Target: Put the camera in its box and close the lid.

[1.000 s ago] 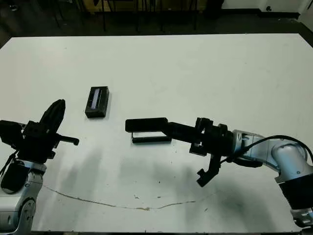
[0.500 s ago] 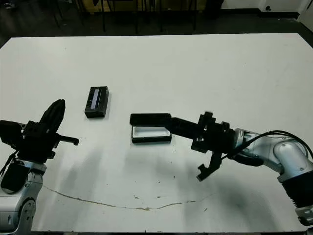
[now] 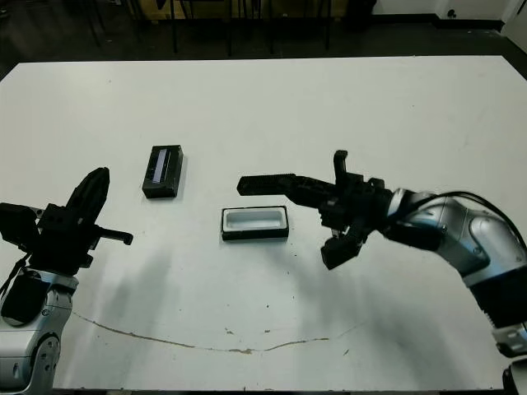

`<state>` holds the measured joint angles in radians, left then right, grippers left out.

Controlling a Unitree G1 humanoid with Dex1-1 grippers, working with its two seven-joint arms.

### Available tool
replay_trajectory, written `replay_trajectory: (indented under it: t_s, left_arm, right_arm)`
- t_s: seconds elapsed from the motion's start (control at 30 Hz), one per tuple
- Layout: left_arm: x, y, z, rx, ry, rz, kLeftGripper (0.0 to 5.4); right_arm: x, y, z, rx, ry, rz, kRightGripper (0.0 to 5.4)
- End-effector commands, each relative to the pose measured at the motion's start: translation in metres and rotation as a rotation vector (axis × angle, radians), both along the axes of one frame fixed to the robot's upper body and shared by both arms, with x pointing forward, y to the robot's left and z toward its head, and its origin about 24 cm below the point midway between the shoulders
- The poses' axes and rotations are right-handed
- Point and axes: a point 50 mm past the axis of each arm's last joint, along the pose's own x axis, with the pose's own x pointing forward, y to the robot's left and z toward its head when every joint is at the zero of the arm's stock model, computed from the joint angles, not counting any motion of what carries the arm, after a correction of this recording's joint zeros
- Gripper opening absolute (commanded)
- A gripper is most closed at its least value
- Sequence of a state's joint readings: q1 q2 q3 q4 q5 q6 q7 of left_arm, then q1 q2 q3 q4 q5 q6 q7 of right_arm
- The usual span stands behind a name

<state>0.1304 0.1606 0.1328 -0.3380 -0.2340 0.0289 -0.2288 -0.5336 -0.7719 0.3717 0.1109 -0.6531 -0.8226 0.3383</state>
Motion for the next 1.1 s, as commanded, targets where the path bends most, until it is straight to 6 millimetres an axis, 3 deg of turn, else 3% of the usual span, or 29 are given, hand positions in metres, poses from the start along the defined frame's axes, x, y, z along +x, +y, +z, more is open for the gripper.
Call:
replay_trajectory:
  t_s: [0.03, 0.6, 1.1]
  left_arm:
    - [-0.003, 0.001, -0.006, 0.023, 0.033, 0.008, 0.00]
    - [-0.003, 0.001, -0.008, 0.012, 0.030, 0.004, 0.00]
    - [-0.004, -0.003, -0.009, -0.013, 0.041, -0.002, 0.00]
  right_arm:
    - [0.004, -0.003, 0.004, -0.018, -0.033, 0.023, 0.01]
    - [0.011, -0.008, -0.005, -0.065, -0.162, 0.158, 0.01]
    - [0.004, -0.013, -0.023, -0.113, -0.150, 0.266, 0.01]
